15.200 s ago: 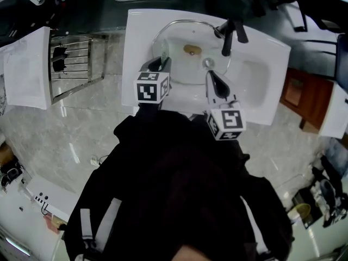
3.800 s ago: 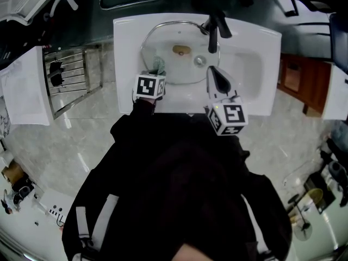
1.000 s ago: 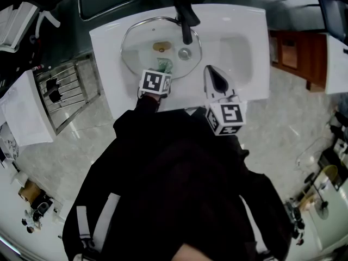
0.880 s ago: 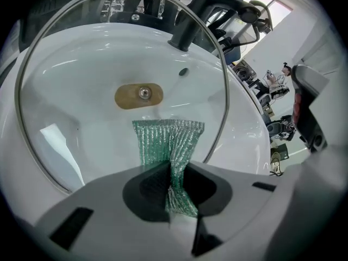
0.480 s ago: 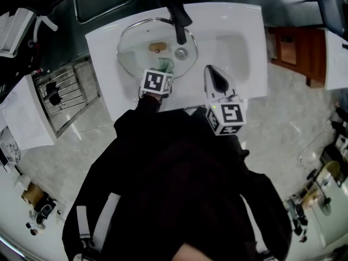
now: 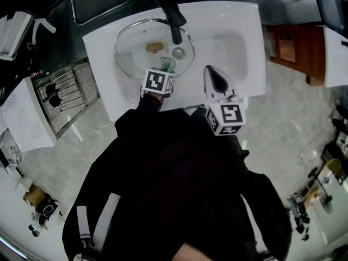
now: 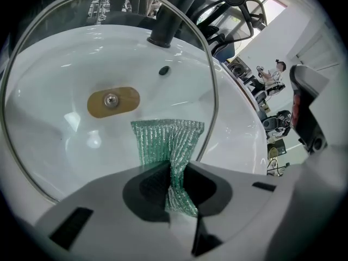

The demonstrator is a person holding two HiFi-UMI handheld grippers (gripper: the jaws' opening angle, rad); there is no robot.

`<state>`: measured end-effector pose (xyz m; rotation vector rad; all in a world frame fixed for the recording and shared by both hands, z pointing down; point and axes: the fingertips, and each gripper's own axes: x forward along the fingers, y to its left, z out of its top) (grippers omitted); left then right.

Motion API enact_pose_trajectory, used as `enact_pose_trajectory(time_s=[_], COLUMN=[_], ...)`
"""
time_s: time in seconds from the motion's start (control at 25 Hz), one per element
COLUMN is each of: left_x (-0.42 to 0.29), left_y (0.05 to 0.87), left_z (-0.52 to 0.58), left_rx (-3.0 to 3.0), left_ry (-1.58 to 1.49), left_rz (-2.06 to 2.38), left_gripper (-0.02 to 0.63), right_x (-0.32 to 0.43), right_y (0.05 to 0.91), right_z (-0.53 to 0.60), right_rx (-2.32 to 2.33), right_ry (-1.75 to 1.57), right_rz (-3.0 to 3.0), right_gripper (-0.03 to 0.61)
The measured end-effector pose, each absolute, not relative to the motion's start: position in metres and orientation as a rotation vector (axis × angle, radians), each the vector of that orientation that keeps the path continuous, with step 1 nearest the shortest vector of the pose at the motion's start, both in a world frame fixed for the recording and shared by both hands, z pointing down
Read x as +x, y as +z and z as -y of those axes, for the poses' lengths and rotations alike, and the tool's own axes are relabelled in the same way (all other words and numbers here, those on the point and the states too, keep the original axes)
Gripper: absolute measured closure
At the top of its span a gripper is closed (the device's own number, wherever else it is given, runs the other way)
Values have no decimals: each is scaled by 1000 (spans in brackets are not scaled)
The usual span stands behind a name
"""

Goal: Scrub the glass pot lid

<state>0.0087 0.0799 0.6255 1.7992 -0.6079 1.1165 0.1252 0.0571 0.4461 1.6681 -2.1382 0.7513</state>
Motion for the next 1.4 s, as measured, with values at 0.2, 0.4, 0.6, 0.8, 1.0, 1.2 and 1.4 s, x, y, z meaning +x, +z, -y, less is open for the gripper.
enact_pose_trajectory(time_s=[0.2, 0.4, 0.6, 0.8, 1.0, 1.2, 1.4], left_x=[19, 33, 46, 58, 68, 75, 84], left_y=[623, 620, 617, 612, 606, 592, 574], left_z=[-80, -80, -78, -77, -77, -76, -72], left_rx=[1807, 1826, 1836, 1848, 1863, 1881, 1906], left_ry=[1111, 1100, 1086, 1067, 1036, 994, 922], left_rz=[591, 572, 553, 537, 521, 506, 499], left_gripper=[552, 552, 552, 552, 552, 552, 552], right_x=[127, 135, 142, 149, 151, 147, 148], right_y=[443, 442, 434, 432, 432, 420, 411], right_z=[-58, -62, -64, -67, -68, -64, -61], right_rx=[1671, 1684, 1703, 1712, 1717, 1713, 1735], right_ry=[756, 746, 749, 731, 733, 713, 685], right_rz=[2139, 2126, 2114, 2109, 2099, 2113, 2120], right_gripper=[575, 575, 575, 575, 575, 575, 575])
